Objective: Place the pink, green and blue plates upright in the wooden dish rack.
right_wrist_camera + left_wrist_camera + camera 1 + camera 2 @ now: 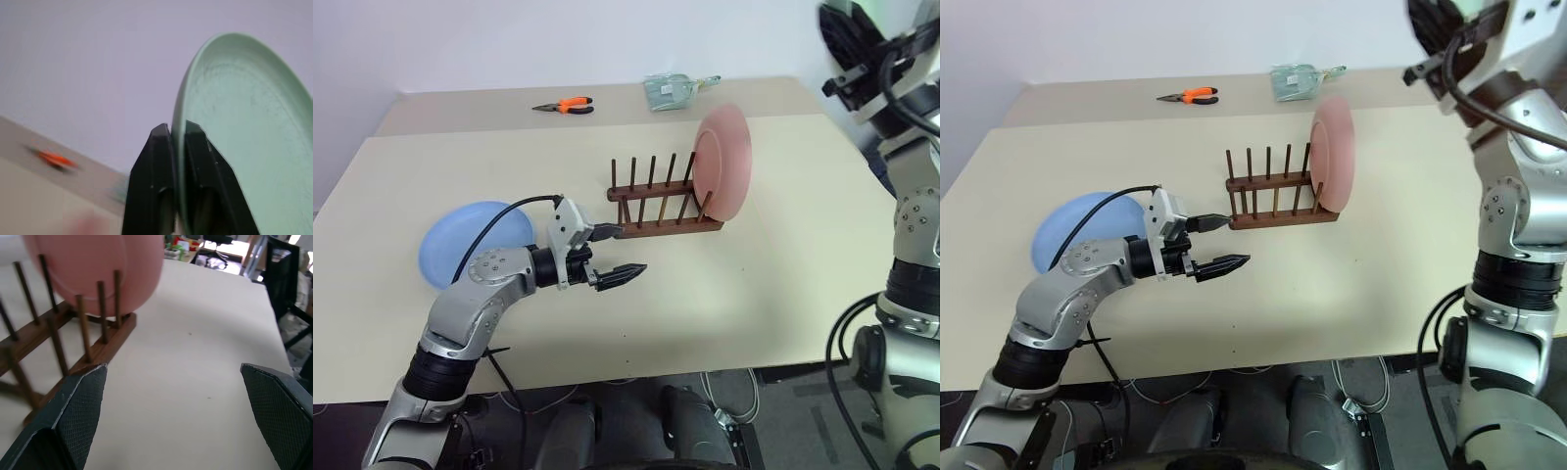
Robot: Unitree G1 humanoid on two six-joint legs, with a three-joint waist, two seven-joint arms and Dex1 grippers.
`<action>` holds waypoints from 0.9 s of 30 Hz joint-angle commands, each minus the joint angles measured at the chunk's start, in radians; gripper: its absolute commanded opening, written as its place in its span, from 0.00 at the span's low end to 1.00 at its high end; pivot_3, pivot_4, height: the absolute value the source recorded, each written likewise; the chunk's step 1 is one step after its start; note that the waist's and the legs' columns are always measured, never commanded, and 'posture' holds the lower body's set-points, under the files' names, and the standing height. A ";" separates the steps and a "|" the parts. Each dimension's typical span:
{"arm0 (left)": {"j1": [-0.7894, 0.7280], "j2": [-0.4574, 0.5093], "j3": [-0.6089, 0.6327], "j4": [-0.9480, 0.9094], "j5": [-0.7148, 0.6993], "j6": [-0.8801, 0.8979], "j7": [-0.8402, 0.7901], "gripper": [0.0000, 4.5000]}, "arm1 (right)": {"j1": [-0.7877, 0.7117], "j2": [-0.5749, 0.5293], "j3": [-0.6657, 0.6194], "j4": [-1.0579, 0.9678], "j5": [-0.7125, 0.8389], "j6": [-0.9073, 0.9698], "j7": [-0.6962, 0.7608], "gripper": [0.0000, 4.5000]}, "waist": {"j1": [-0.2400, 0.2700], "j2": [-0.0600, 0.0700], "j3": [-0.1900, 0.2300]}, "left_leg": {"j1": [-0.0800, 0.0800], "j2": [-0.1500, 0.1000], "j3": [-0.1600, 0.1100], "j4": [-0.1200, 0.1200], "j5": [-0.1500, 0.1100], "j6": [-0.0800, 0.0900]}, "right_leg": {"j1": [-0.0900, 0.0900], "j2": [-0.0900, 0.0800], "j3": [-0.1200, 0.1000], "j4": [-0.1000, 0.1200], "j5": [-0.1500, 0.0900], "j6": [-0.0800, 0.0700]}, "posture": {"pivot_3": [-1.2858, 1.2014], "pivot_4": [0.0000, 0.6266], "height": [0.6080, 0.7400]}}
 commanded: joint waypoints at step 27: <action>0.034 0.026 0.037 -0.051 -0.006 -0.009 0.000 1.00 | -0.012 0.319 -0.006 0.151 0.682 0.382 -0.704 0.08 | -0.002 0.000 0.000 | -0.001 0.000 0.001 0.000 0.000 0.000 | -0.003 0.001 0.000 0.000 0.001 -0.002 | 0.52 0.24 1.00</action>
